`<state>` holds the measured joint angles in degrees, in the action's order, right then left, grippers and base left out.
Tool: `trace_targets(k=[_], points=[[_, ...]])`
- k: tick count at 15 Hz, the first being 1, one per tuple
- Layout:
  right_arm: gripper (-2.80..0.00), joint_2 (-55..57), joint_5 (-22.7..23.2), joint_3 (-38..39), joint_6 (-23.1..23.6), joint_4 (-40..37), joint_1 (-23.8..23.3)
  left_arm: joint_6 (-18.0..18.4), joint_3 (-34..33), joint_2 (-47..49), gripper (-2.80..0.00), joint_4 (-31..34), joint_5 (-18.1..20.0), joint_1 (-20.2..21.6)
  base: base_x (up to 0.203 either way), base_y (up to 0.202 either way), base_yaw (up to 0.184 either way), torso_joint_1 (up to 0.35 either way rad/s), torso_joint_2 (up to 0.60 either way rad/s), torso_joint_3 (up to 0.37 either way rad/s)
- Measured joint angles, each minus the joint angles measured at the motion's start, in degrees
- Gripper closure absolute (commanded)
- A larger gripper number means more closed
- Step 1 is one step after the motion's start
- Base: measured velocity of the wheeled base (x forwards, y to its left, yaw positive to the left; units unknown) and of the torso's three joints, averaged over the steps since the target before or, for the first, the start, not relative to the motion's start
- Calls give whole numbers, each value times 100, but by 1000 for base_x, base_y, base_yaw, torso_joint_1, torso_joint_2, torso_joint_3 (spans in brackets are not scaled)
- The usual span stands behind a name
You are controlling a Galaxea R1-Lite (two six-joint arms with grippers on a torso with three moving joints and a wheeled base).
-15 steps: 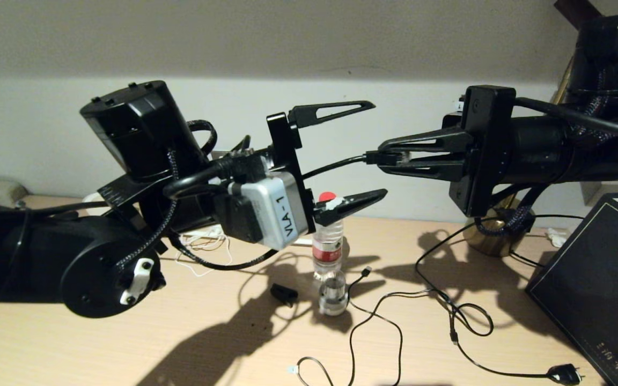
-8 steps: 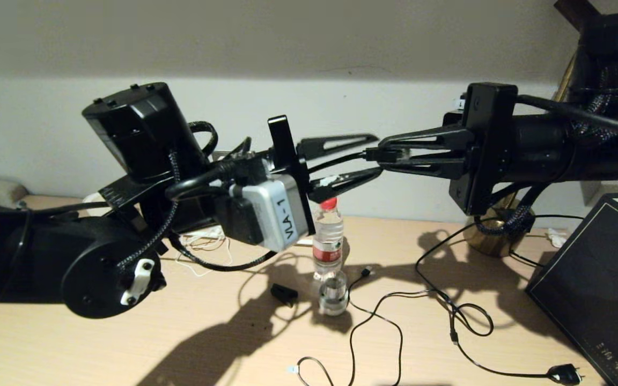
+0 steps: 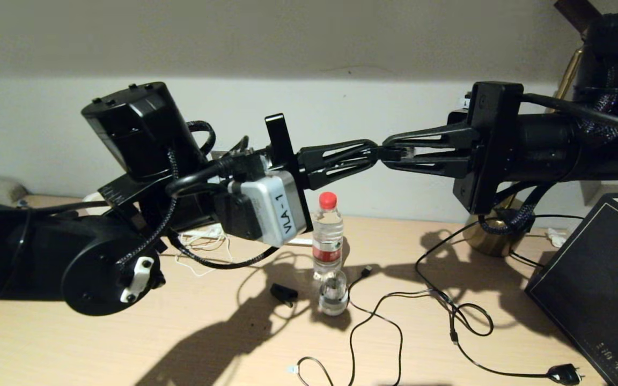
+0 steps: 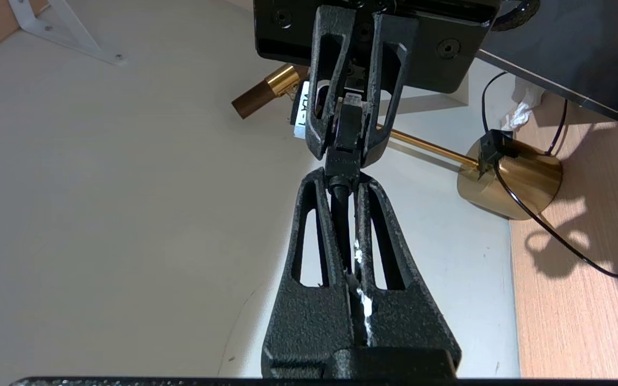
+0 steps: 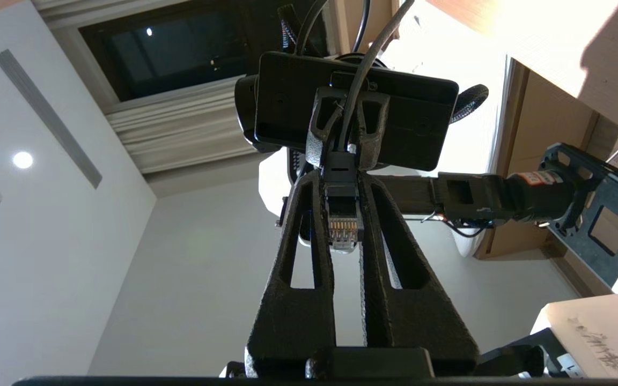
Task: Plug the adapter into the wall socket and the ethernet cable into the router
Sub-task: Hand it to the other hand
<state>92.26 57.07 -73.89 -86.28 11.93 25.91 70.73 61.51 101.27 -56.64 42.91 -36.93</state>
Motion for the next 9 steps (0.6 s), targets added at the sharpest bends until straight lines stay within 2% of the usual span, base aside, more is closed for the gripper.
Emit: trace_targets(k=[8, 9], points=[[0, 0, -2, 7, 23, -6, -2, 0, -24, -12, 0, -7, 0, 0, 0, 0, 0, 0, 0, 0], [-280, 0, 2, 10, 25, -9, -2, 0, -30, -12, 0, -9, 0, 0, 0, 0, 0, 0, 0, 0]])
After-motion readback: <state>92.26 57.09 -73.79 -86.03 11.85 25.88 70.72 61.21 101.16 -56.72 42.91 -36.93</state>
